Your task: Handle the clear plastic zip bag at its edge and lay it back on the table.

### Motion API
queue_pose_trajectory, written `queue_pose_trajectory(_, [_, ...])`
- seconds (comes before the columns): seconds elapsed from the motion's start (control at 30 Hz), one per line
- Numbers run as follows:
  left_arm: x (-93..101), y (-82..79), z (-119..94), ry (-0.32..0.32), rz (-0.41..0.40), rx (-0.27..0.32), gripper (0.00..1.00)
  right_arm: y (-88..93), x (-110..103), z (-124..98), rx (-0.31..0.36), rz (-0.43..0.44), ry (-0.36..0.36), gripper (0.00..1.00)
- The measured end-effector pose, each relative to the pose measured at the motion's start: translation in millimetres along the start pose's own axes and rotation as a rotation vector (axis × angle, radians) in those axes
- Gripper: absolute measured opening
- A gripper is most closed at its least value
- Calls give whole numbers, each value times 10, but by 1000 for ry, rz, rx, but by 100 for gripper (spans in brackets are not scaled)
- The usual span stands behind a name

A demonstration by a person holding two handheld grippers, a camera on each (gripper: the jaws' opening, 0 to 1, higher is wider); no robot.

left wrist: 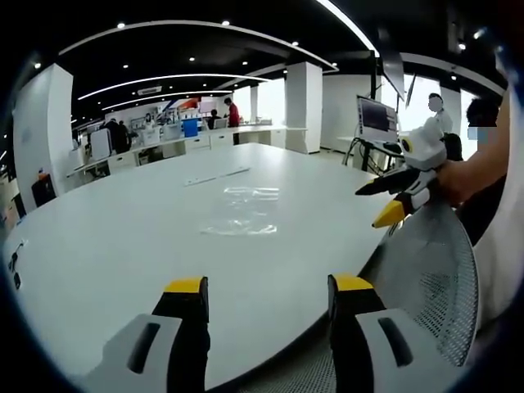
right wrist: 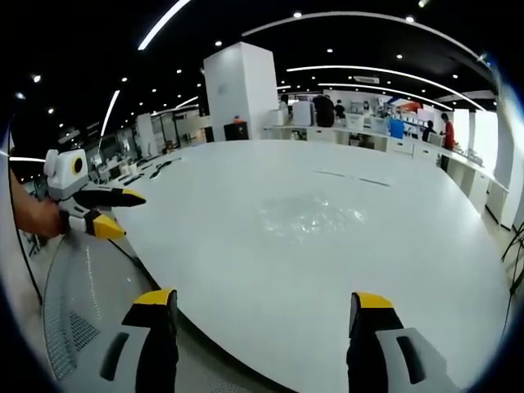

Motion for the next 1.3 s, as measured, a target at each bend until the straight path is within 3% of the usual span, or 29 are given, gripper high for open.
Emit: queue_pose_trajectory(1.3, [-21, 18, 11, -9, 4, -16, 55, -101, -8, -24, 22, 16, -24, 85])
Point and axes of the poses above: the point that each gripper's makers call its tool centre point, and the gripper's own axes: z roughly forward along the fingers, x roughly to its right, y roughly out of its underside, the point moved 8 cm from there along -z, roughly backward along the fingers, and after that the axes turned 3 degrees about z, right-handed, at the moved point
